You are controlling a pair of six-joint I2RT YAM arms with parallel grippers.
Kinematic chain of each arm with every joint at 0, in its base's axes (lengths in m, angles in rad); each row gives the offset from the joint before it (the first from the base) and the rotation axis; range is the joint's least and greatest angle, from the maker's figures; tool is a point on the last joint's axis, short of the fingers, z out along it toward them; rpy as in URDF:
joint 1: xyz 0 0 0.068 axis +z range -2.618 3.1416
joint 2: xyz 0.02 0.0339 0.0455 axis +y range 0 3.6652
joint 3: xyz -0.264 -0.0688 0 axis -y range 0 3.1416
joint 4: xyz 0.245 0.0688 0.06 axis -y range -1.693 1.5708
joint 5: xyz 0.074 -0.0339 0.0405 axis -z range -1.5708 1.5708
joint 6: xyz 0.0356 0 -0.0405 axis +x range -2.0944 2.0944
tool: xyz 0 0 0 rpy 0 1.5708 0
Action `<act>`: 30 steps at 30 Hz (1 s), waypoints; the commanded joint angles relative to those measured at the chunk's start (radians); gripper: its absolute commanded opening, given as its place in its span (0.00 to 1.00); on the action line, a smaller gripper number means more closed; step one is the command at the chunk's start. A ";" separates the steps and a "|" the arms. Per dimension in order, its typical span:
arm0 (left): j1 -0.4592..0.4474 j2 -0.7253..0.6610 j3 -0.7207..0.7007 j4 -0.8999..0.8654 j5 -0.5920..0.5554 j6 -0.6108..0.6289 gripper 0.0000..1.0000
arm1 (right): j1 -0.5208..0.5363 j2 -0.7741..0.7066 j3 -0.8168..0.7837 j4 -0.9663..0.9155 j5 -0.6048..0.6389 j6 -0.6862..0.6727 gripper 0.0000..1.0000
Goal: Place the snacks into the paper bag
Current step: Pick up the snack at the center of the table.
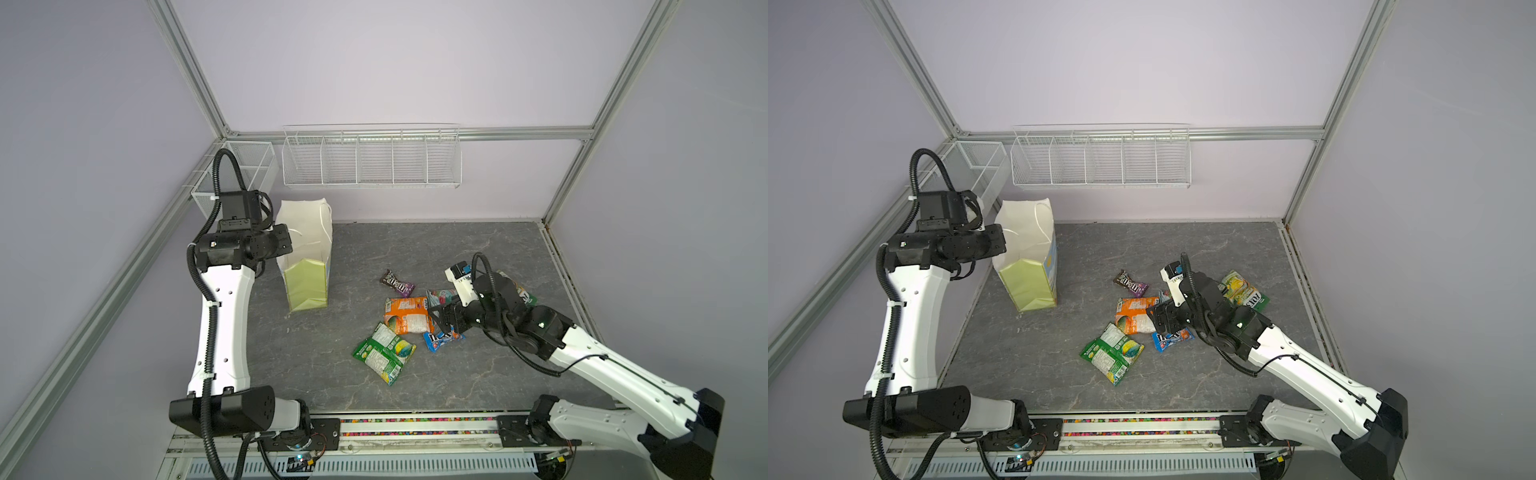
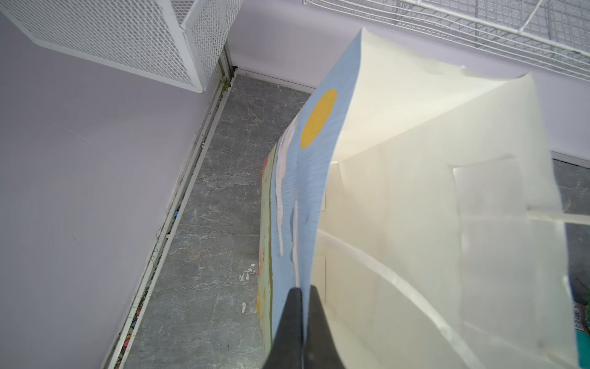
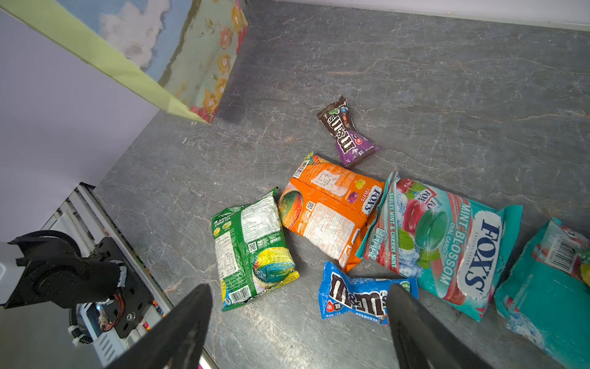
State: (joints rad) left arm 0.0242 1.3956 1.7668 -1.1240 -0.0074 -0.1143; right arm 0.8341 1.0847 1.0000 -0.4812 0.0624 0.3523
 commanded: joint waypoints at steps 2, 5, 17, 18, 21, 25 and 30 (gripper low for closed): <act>-0.050 -0.034 -0.084 -0.014 -0.087 0.035 0.00 | 0.007 -0.006 -0.006 -0.037 0.022 0.018 0.88; -0.058 -0.060 -0.152 0.005 -0.097 0.040 0.00 | 0.007 0.000 -0.009 -0.046 0.032 0.028 0.88; -0.059 -0.128 -0.267 0.069 -0.091 0.046 0.00 | 0.007 0.106 -0.009 -0.023 -0.071 0.031 0.88; -0.060 -0.139 -0.282 0.077 -0.080 0.040 0.00 | 0.007 0.113 -0.016 -0.013 -0.080 0.040 0.88; -0.068 -0.167 -0.319 0.091 -0.054 0.025 0.00 | 0.008 0.126 -0.041 0.015 -0.103 0.072 0.88; -0.085 -0.198 -0.350 0.096 -0.037 0.009 0.00 | 0.009 0.159 -0.066 0.044 -0.112 0.130 0.88; -0.087 -0.217 -0.400 0.107 -0.032 0.004 0.00 | 0.009 0.219 -0.076 0.082 -0.151 0.195 0.88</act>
State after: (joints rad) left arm -0.0593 1.1938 1.3876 -1.0298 -0.0547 -0.0971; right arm 0.8356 1.2774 0.9398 -0.4446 -0.0486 0.4835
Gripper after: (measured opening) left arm 0.047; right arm 0.883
